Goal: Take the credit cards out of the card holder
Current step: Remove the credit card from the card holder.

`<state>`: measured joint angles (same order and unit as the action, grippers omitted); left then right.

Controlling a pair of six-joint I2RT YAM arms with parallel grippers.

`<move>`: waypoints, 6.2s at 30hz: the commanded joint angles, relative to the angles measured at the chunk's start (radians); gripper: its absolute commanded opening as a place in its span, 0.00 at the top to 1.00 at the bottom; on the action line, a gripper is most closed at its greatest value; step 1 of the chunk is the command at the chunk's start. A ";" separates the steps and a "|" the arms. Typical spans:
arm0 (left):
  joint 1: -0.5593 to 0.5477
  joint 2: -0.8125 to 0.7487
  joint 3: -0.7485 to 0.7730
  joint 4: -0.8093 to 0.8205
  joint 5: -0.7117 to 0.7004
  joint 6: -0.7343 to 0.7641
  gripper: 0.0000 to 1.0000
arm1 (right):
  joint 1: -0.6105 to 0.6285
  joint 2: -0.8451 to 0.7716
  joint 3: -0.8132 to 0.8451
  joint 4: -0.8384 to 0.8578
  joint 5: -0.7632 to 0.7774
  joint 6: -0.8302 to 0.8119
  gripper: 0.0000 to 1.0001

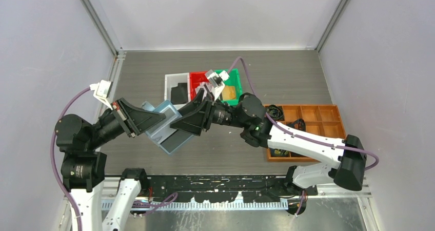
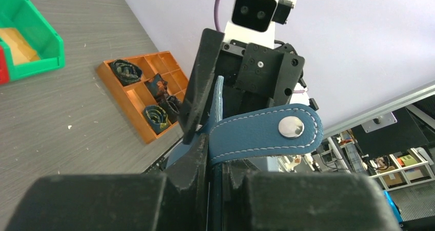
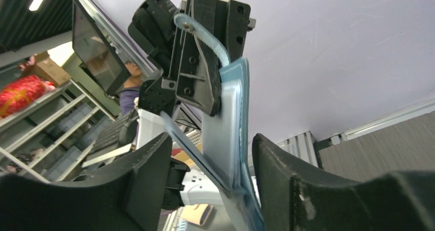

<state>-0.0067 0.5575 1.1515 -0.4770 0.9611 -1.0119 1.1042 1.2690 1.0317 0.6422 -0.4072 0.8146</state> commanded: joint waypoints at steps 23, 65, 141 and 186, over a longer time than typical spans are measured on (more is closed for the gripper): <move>-0.003 -0.052 -0.085 0.102 0.090 -0.027 0.57 | 0.002 -0.068 0.095 -0.274 -0.044 0.030 0.96; -0.003 -0.135 -0.143 -0.053 0.164 0.133 0.99 | -0.046 0.122 0.326 -0.355 -0.302 0.024 0.57; -0.003 -0.091 -0.161 0.005 -0.011 0.016 1.00 | -0.025 0.023 0.070 -0.267 -0.019 0.297 0.47; -0.003 -0.100 -0.179 0.141 0.079 -0.177 0.81 | -0.014 0.010 -0.183 0.035 0.129 0.410 0.99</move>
<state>-0.0006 0.4683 0.9428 -0.4217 0.9882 -1.1534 1.0927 1.2968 0.8772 0.7036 -0.3500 1.2552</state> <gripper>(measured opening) 0.195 0.059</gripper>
